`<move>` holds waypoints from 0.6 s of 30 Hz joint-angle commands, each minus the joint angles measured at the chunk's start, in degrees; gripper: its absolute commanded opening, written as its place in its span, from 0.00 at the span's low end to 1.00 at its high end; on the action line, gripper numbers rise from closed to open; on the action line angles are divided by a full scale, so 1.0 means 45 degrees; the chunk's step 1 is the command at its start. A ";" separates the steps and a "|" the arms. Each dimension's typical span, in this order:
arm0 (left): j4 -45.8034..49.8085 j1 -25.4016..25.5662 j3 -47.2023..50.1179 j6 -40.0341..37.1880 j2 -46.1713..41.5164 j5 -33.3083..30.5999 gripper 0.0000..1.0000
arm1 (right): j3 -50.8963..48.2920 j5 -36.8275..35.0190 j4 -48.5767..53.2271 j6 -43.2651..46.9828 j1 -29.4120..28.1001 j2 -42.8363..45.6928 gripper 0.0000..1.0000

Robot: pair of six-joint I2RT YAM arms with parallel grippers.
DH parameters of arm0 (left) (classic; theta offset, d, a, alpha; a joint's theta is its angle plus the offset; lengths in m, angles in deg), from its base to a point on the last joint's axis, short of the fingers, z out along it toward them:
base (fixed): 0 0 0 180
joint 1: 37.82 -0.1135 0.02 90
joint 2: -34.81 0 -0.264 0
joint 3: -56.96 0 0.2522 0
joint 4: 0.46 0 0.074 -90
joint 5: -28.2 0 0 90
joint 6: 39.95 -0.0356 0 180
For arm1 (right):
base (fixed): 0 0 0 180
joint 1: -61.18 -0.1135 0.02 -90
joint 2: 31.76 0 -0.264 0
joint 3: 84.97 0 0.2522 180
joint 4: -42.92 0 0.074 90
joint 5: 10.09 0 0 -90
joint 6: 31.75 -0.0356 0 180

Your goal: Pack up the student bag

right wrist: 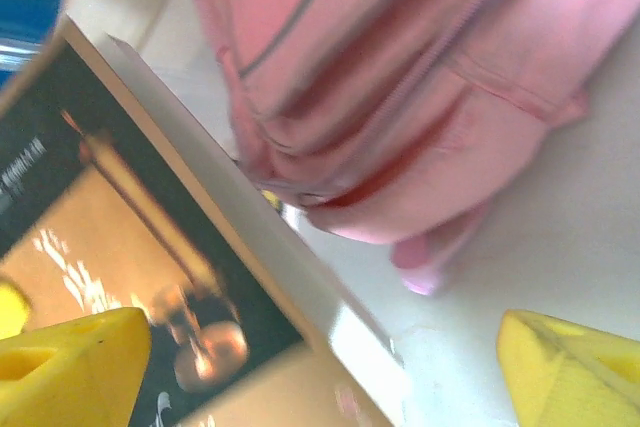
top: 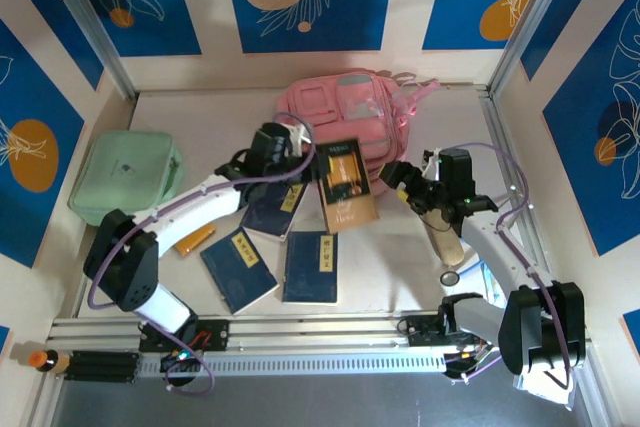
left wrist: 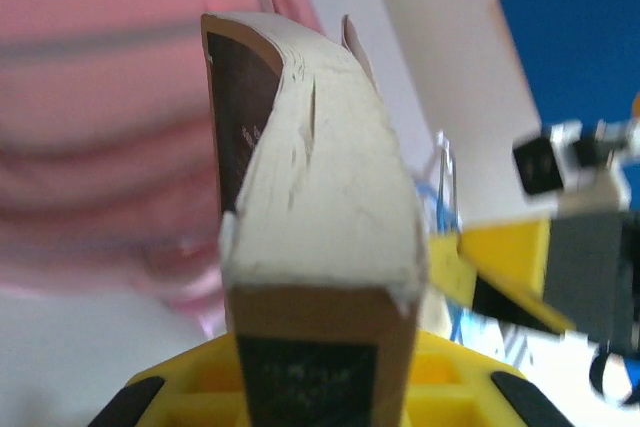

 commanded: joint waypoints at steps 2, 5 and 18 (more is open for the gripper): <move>-0.2153 -0.0629 -0.1222 0.0878 -0.0237 -0.0689 0.00 | 0.0594 0.1367 -0.2231 -0.1773 -0.0129 -0.0633 0.94; -0.3303 -0.0844 -0.1756 0.1853 0.0209 -0.1077 0.00 | 0.0717 0.1897 -0.3658 -0.2916 -0.0215 -0.1203 0.95; -0.4789 -0.0999 -0.2836 0.5502 0.1690 -0.2447 0.00 | 0.0762 0.1748 -0.7764 -0.7718 -0.1043 -0.2828 1.00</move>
